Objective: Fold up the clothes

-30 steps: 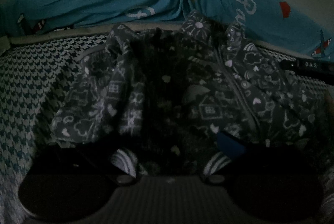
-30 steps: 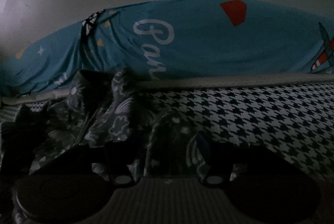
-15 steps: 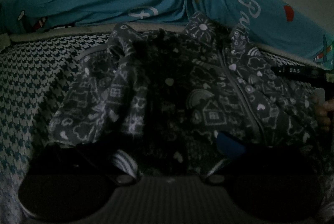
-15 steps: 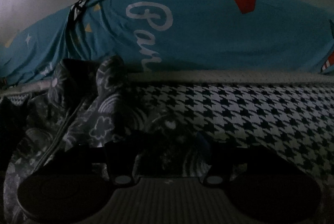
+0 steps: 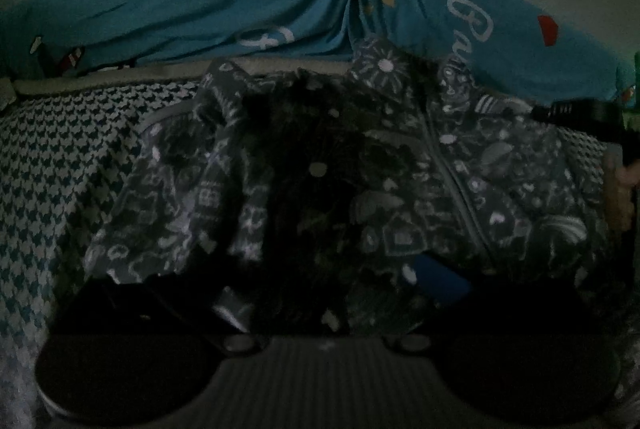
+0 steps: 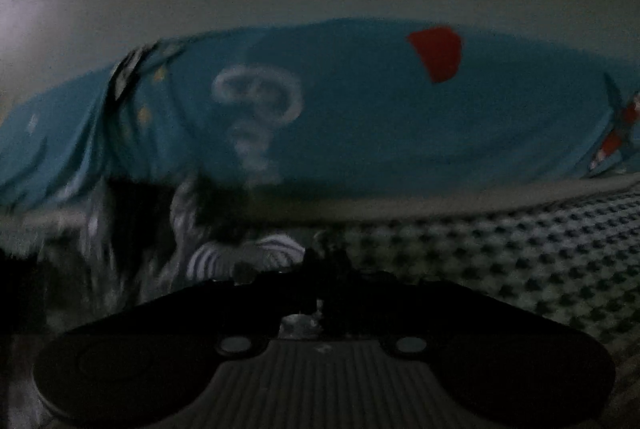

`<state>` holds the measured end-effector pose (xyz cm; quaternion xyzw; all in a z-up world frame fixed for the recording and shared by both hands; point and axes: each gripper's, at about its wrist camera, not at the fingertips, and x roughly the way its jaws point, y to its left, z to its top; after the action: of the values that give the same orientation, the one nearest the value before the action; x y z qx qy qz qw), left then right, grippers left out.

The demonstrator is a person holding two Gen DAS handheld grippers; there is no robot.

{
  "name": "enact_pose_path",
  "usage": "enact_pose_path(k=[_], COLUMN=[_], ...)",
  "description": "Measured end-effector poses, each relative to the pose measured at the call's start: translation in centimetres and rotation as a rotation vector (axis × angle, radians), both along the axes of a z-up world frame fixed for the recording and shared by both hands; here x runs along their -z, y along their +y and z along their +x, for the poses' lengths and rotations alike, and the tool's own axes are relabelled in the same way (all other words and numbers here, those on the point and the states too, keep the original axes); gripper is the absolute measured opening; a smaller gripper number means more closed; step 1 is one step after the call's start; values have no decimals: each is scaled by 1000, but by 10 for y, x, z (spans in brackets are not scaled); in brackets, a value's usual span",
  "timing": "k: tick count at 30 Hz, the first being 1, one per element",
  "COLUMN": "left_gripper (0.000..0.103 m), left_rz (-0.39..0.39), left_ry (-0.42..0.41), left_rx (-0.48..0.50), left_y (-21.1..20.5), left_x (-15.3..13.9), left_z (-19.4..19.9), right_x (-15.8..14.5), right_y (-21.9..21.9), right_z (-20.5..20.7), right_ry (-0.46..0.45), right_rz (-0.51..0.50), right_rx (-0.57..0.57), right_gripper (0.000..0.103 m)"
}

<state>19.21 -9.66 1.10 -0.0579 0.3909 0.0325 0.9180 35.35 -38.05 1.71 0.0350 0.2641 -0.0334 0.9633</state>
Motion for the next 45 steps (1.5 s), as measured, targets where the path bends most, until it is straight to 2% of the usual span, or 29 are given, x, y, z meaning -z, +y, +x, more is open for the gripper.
enact_pose_path(k=[4, 9, 13, 18, 22, 28, 32, 35, 39, 45], left_gripper=[103, 103, 103, 103, 103, 103, 103, 103, 103, 103], left_rz=[10, 27, 47, 39, 31, 24, 29, 38, 50, 55], left_ry=[0, 19, 26, 22, 18, 13, 13, 11, 10, 19], left_rx=[28, 71, 81, 79, 78, 77, 79, 83, 87, 86], left_y=[-6, -13, -12, -13, -13, -15, -15, -17, -19, -19], left_x=[0, 5, 6, 4, 3, 3, 3, 4, 5, 8], left_z=[3, 6, 7, 4, 2, -1, -2, -4, -5, -2], right_x=[1, 22, 10, -8, -19, -27, -24, -19, -11, 0], right_y=[-9, -17, -20, -32, -47, -69, -80, -87, -91, -85], right_z=[13, 27, 17, -8, -32, -74, -96, -110, -116, -116], right_ry=[-15, 72, 56, 24, 47, 89, 132, 159, 190, 207], right_rz=[-1, 51, 93, 98, 90, 48, 21, -10, -25, -59], right_rx=[77, 90, 77, 86, 114, 156, 145, 133, 106, 34], right_gripper=[9, 13, 20, 21, 21, 31, 43, 47, 50, 63])
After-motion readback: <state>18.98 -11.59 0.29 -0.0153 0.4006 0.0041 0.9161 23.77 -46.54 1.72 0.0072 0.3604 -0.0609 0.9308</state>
